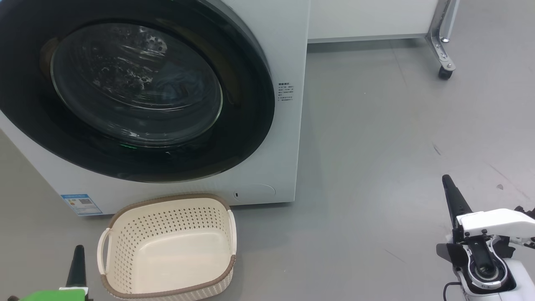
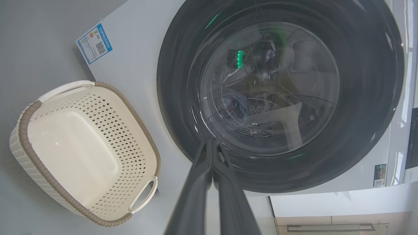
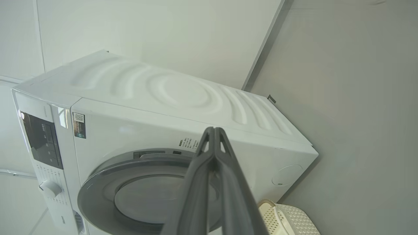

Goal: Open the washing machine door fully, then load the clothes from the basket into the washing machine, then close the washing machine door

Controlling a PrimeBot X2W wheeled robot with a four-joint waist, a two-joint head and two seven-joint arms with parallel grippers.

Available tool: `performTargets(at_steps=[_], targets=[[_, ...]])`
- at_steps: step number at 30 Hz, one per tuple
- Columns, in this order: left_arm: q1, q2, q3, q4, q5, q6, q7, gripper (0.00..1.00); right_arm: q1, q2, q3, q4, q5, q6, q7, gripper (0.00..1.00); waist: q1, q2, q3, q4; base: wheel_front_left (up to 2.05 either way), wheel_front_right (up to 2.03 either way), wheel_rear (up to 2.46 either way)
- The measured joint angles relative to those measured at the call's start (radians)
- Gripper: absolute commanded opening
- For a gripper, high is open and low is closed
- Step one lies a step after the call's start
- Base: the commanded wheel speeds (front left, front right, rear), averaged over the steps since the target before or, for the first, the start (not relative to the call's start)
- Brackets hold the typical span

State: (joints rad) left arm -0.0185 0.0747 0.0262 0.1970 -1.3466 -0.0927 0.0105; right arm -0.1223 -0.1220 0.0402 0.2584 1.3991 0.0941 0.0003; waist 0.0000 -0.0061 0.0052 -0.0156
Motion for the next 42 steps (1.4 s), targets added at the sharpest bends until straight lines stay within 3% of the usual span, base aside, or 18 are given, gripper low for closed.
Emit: performTargets(at_steps=[23, 42], targets=[[-0.037, -0.019, 0.033, 0.010, -0.257, 0.008, 0.079, 0.00, 0.036, 0.051, -0.130, -0.034, 0.228, -0.009, 0.068, 0.00, 0.0000, 0.0000, -0.005, 0.016, 0.00, 0.00, 0.00], [-0.040, -0.024, 0.034, 0.011, -0.281, 0.008, 0.079, 0.00, 0.040, 0.055, -0.135, -0.035, 0.239, -0.016, 0.075, 0.00, 0.0000, 0.0000, -0.005, 0.016, 0.00, 0.00, 0.00]])
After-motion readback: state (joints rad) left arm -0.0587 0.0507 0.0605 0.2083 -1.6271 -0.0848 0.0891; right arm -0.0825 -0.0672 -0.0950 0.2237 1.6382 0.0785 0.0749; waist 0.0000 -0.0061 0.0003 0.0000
